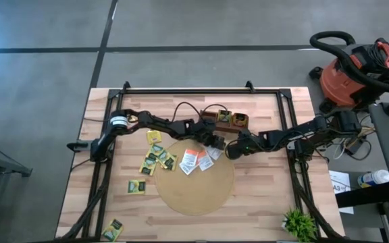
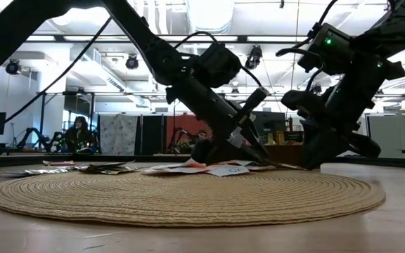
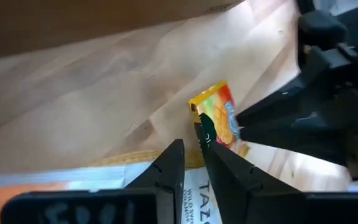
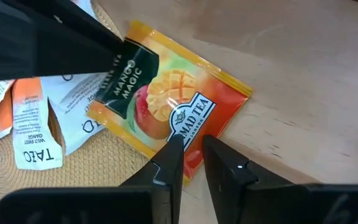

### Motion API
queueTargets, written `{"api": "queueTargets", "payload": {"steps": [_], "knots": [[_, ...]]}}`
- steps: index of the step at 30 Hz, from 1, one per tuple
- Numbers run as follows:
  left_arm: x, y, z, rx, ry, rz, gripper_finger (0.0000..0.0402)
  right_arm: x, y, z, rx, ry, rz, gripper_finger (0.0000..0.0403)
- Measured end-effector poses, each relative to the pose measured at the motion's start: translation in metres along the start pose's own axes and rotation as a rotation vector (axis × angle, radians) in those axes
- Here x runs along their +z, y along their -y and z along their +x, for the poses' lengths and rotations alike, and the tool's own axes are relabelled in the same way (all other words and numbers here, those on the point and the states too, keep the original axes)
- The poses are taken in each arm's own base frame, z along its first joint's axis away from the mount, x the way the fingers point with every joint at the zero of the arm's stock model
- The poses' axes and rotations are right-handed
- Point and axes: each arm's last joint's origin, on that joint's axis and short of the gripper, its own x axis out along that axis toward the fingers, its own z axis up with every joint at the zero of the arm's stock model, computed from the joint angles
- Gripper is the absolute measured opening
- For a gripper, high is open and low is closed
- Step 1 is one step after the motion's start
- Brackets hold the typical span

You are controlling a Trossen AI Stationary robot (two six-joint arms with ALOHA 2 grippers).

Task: Pick & Place Tea
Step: Put the mango tea bag into the right section of the wooden organizer

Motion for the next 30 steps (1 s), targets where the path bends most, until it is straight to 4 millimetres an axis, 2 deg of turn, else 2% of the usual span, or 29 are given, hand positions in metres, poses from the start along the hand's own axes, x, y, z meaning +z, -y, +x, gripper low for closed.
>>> {"api": "queueTargets", "payload": {"steps": [3,9,12,25,30], "knots": [[0.0011,0.0009,-0.0007,-0.026,-0.028,0.004,0.0091,-0.0001,0.0001,0.0,0.0,0.0,0.0,0.0063],[0.0018,0.0023,-0.0008,-0.038,-0.035,0.007,0.0164,-0.0001,0.0002,-0.0001,0.0,0.0,0.0,0.0061],[0.0014,0.0015,-0.0008,-0.032,-0.039,0.007,0.0182,-0.0001,0.0002,-0.0001,0.0,0.0,0.0,0.0061],[-0.0016,-0.004,0.0057,-0.026,-0.054,0.006,0.0186,0.0009,-0.0016,0.0,0.02,0.016,0.004,0.0059],[-0.0004,-0.0024,0.0072,-0.051,-0.038,0.01,0.0176,0.0012,-0.0023,0.0,0.027,0.019,0.005,0.0059]]}}
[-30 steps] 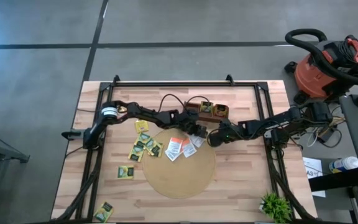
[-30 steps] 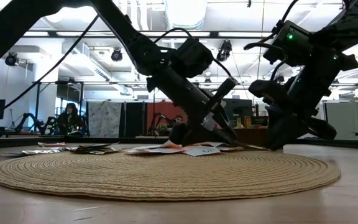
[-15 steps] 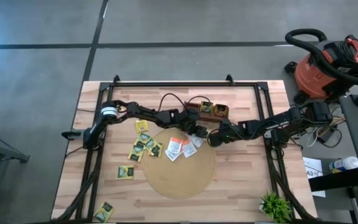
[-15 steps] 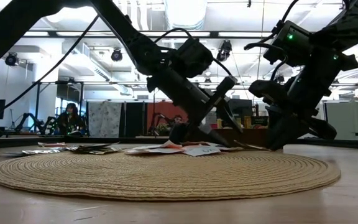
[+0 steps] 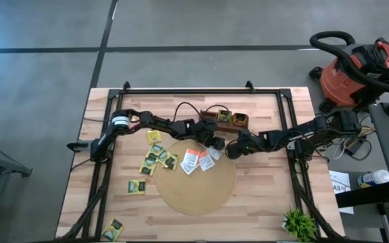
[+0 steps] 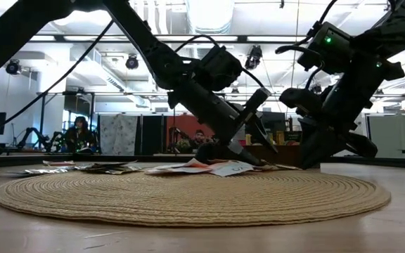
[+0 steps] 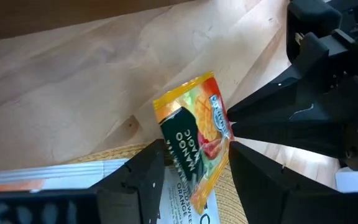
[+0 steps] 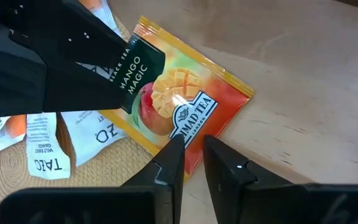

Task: Pick & Place Tea
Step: Put the mango tea bag into the right section of the wooden organizer

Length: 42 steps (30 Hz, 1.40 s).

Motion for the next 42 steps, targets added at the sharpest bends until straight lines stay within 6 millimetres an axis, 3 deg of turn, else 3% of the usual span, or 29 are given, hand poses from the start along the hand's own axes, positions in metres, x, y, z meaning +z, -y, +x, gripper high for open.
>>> {"api": "queueTargets", "payload": {"steps": [14,22,28,32,36,42], "knots": [[0.001,0.002,-0.003,0.011,-0.016,0.0,0.0076,0.0,0.001,0.0,-0.007,-0.003,-0.003,0.006],[0.006,0.01,-0.004,-0.014,0.003,0.092,0.0008,0.0,0.001,0.0,-0.007,-0.003,-0.006,0.0062],[0.011,0.017,-0.006,-0.02,0.009,0.16,0.0001,0.001,-0.002,-0.005,-0.001,-0.008,-0.061,0.0073],[0.017,0.027,-0.012,0.008,-0.013,0.236,0.0001,0.006,-0.003,-0.026,-0.007,0.006,-0.12,0.0075],[0.027,0.044,-0.02,0.051,-0.055,0.367,0.0001,0.013,0.0,-0.062,-0.011,0.082,-0.16,0.007],[0.04,0.09,-0.037,0.004,-0.076,0.754,0.0,0.017,0.004,-0.108,0.131,0.113,-0.374,0.0071]]}}
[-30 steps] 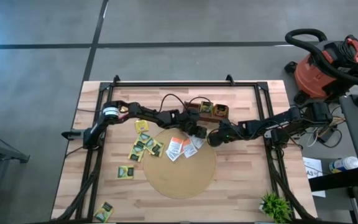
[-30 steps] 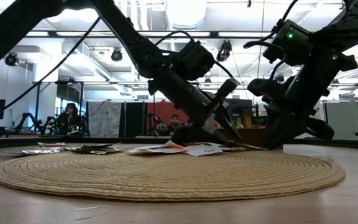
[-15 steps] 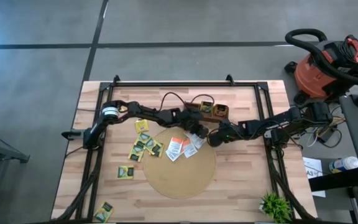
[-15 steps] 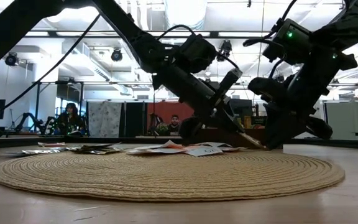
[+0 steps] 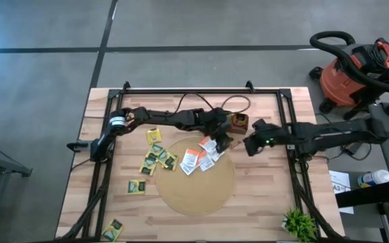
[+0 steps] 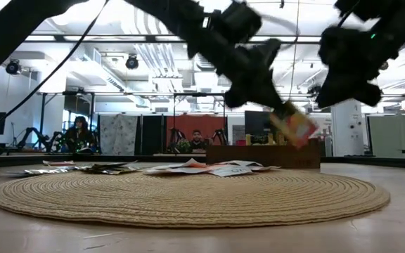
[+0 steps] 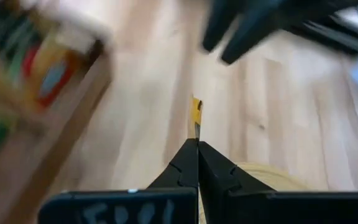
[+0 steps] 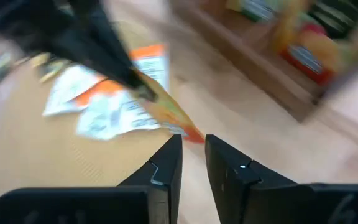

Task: Pick & Place Tea
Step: Put the mango tea bag into the right section of the wooden organizer

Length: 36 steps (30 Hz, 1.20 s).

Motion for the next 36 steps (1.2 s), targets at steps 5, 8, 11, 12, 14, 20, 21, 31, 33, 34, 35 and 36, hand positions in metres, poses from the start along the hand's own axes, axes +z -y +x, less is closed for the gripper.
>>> {"api": "queueTargets", "payload": {"steps": [5,8,11,12,14,20,21,31,33,34,35,36], "knots": [[0.013,0.027,-0.011,-0.024,-0.025,0.372,0.0,0.001,-0.002,-0.017,0.115,0.03,-0.25,0.0075],[0.013,0.03,-0.013,-0.008,-0.055,0.43,0.0,0.004,-0.005,-0.023,0.124,0.039,-0.394,0.0073],[0.014,0.026,-0.014,0.004,-0.055,0.409,0.0,0.01,-0.011,-0.024,0.122,0.04,-0.479,0.0071],[0.014,0.025,-0.014,0.005,-0.056,0.405,0.0,0.012,-0.013,-0.023,0.125,0.031,-0.498,0.0071],[0.013,0.021,-0.014,0.012,-0.061,0.398,0.0,0.016,-0.02,-0.021,0.141,0.007,-0.535,0.0076],[0.014,0.019,-0.014,0.026,-0.058,0.396,0.0,0.029,-0.038,-0.008,0.095,-0.075,-0.613,0.011],[0.015,0.019,-0.014,0.029,-0.057,0.397,0.0,0.031,-0.04,-0.006,0.086,-0.091,-0.63,0.0118],[0.015,0.019,-0.014,0.033,-0.054,0.387,0.0,0.036,-0.052,0.019,0.002,-0.183,-0.683,0.0174],[0.015,0.019,-0.014,0.033,-0.054,0.387,0.0,0.036,-0.053,0.023,-0.009,-0.195,-0.686,0.0175],[0.015,0.019,-0.014,0.033,-0.055,0.387,0.0,0.037,-0.054,0.024,-0.01,-0.196,-0.686,0.0173],[0.014,0.019,-0.014,0.033,-0.058,0.387,0.0,0.037,-0.055,0.025,-0.011,-0.198,-0.69,0.017],[0.014,0.019,-0.014,0.032,-0.062,0.387,0.0,0.036,-0.055,0.027,-0.015,-0.206,-0.694,0.0165]]}}
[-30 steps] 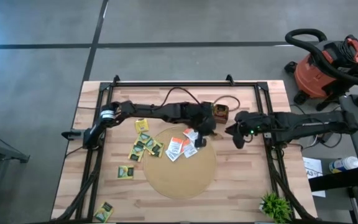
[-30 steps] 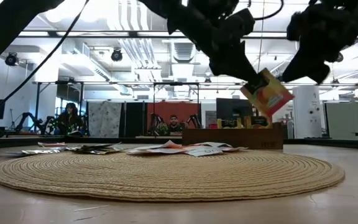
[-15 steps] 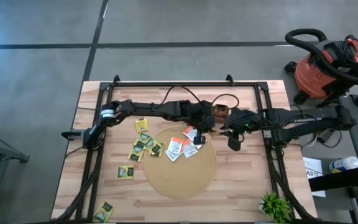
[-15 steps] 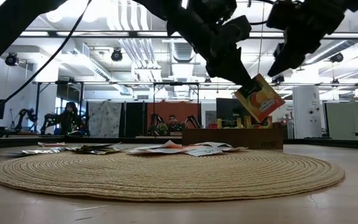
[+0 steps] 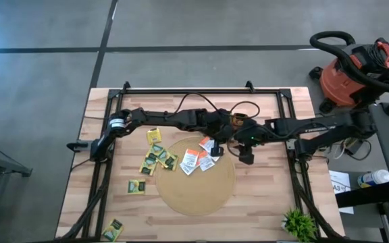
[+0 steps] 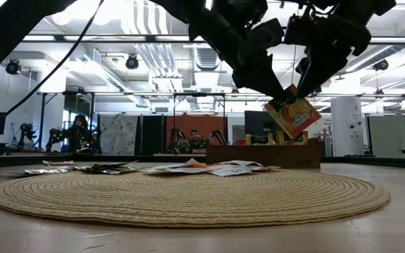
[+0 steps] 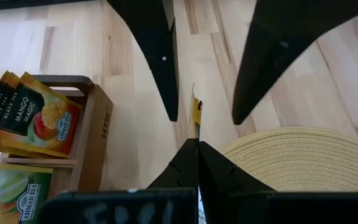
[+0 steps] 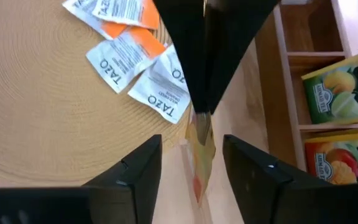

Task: Pick & Place Tea
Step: Put the mango tea bag into the right section of the wooden organizer

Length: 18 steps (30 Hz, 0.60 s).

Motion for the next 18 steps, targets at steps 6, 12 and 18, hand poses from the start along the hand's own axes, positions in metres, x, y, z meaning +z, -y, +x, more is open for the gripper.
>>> {"api": "queueTargets", "payload": {"steps": [6,12,18], "knots": [[-0.0004,0.0006,0.0001,-0.002,-0.005,0.0,0.0,0.0005,0.0005,0.0007,-0.003,-0.006,0.001,0.011],[-0.0004,0.0013,0.0002,-0.004,-0.006,-0.001,0.0,0.0009,0.0035,0.0011,-0.01,-0.006,0.012,0.0032],[0.0042,0.0009,-0.0016,0.0,0.016,-0.066,0.0003,-0.0007,0.0043,0.0018,-0.008,-0.017,0.023,0.0009]]}}
